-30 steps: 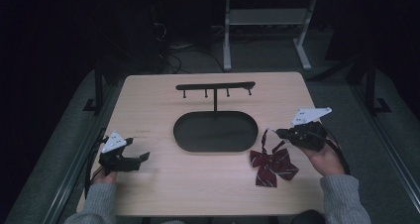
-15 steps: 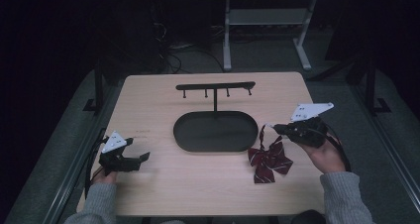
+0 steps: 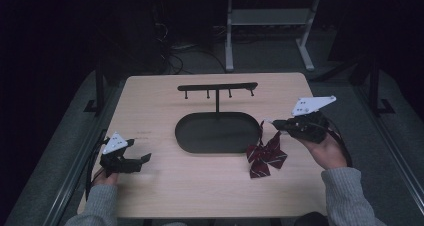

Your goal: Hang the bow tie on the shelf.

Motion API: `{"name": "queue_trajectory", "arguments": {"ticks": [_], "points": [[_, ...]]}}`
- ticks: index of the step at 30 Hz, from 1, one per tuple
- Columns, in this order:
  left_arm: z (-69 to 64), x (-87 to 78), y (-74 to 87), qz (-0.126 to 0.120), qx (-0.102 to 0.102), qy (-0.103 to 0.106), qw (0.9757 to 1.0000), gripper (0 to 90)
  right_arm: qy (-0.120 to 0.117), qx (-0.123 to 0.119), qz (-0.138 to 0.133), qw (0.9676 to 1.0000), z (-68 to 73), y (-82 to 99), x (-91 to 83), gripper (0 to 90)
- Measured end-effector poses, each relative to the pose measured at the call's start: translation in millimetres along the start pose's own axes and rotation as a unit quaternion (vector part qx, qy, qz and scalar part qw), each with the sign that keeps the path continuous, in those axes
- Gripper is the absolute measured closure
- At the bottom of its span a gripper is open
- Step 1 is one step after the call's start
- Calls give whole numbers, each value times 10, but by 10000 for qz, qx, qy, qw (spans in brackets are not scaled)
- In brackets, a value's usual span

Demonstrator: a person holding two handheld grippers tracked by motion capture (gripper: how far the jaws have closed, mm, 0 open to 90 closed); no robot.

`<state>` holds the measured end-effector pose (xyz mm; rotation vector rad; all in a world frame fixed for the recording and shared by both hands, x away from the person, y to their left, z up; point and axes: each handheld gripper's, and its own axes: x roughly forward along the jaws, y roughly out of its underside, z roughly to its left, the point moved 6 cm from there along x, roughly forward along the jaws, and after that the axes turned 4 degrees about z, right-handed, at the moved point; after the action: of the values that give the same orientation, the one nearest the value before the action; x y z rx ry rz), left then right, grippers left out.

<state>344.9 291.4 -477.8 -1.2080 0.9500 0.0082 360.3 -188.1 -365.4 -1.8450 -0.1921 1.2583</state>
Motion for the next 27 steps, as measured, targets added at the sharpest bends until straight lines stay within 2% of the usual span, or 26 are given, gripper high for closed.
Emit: {"name": "queue_trajectory", "arguments": {"ticks": [10, 27], "points": [[-5, 1, 2, 6, -80, -2, 10000, 131, -58, -96, -42, 9999, -22, -189, 4, 879], [10, 1, -2, -3, -57, -25, 10000, 131, -181, -208, -44, 9996, -51, -497, 60, 879]]}}
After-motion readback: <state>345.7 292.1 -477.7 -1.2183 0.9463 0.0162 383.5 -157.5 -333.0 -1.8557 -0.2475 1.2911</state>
